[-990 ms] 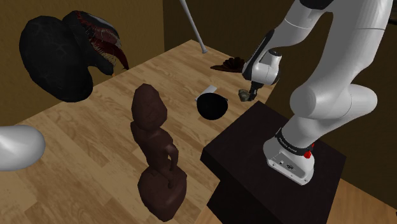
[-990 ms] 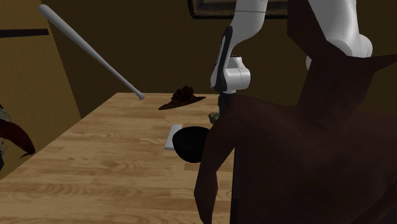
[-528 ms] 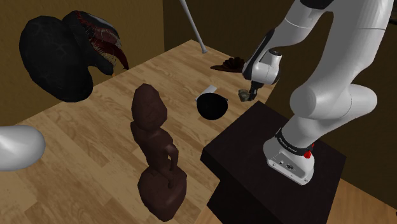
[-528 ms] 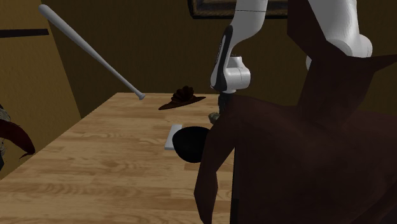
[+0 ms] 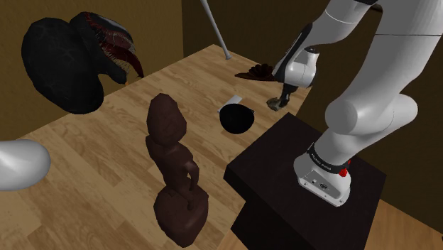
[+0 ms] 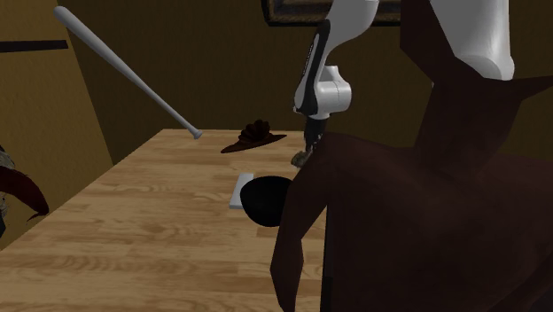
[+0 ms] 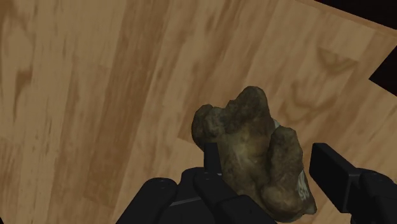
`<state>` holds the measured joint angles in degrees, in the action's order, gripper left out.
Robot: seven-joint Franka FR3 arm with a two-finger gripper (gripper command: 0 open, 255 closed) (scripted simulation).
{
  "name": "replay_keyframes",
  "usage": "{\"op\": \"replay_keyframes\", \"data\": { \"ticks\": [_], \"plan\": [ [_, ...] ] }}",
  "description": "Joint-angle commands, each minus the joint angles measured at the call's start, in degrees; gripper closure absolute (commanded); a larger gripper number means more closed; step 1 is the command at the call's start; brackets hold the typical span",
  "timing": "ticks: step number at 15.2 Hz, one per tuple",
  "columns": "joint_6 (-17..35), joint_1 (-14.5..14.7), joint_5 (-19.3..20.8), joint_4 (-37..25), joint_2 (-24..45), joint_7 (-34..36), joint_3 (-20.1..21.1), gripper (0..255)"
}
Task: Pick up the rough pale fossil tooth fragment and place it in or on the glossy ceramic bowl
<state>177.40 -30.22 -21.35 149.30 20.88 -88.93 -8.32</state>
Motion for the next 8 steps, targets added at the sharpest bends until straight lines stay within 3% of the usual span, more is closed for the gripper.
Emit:
{"op": "replay_keyframes", "data": {
  "ticks": [1,8],
  "plan": [
    [-1.49,2.12,0.87,0.69,-2.0,0.87,-2.24,255],
    [-6.92,9.86,7.45,2.44,-8.84,6.1,-11.42,255]
  ]
}}
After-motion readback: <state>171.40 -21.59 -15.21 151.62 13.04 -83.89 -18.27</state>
